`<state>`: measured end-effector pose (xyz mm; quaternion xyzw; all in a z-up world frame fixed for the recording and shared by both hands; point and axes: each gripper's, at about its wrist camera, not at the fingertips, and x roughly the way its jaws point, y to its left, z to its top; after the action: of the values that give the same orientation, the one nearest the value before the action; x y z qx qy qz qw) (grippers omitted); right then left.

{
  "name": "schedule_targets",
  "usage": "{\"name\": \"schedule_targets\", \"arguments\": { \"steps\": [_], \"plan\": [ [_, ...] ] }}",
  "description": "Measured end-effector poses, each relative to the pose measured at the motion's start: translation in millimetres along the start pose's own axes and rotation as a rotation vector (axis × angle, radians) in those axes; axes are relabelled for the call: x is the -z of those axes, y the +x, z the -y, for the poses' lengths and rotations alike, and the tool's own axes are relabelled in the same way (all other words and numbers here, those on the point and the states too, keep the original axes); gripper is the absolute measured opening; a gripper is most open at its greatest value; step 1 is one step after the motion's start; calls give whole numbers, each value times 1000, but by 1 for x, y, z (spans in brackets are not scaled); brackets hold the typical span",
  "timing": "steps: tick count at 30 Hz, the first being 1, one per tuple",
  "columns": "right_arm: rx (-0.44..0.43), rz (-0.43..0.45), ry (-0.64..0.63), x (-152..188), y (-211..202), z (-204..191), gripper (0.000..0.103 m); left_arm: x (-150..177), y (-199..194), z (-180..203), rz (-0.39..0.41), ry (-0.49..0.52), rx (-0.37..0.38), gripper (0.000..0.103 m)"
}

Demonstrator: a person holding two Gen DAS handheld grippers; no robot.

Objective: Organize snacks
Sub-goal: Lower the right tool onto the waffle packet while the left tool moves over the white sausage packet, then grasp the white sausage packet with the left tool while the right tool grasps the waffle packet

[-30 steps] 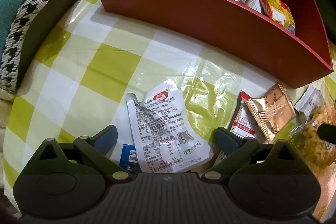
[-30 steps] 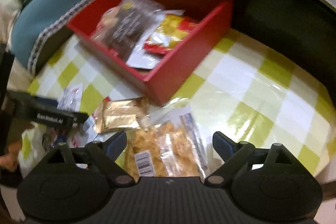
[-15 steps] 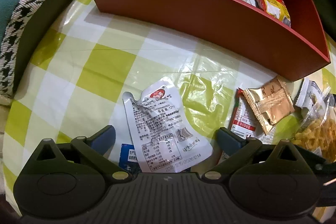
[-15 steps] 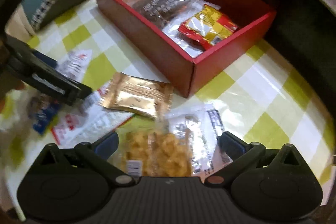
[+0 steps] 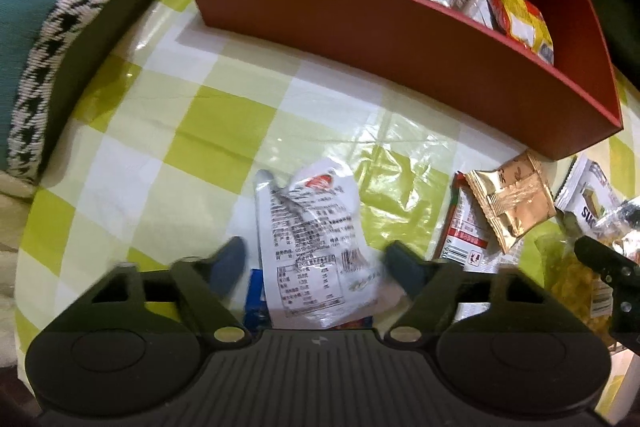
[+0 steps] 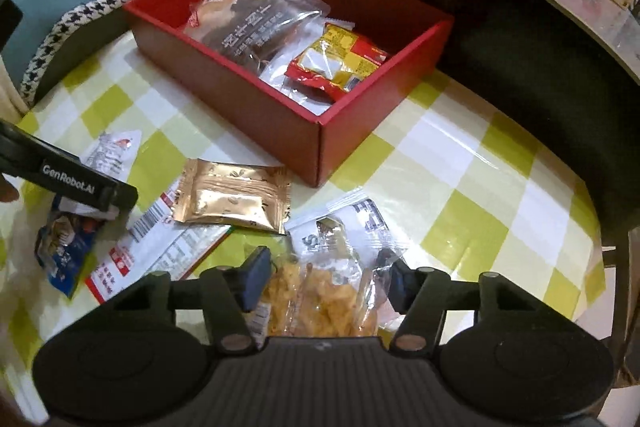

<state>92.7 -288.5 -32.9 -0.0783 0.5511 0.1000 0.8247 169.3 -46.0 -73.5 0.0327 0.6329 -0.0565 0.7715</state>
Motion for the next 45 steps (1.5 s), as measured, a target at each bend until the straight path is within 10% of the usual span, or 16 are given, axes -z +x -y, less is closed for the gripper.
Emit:
{"name": "schedule_targets", "arguments": {
  "steps": [6,10,14,21,25,33,45],
  "plan": [
    [-26,20,35,2,-11,-2,59,1,-5,-11,-6,-34,16,61],
    [-30,6,46,5,-7,-2,60,6,1,-10,-14,-26,-17,87],
    [-43,6,64,3,-3,3,63,5,2,-2,21,-15,-32,86],
    [-126,46,83,6,6,5,103,2,-1,10,45,-24,-37,69],
    [-10,34,26,4,3,-7,69,-1,-8,13,45,-27,-11,59],
    [-29,65,97,6,-17,5,48,4,-29,3,57,-31,40,53],
    [-70,51,122,5,-11,11,59,-2,-11,12,48,-28,13,72]
  ]
}}
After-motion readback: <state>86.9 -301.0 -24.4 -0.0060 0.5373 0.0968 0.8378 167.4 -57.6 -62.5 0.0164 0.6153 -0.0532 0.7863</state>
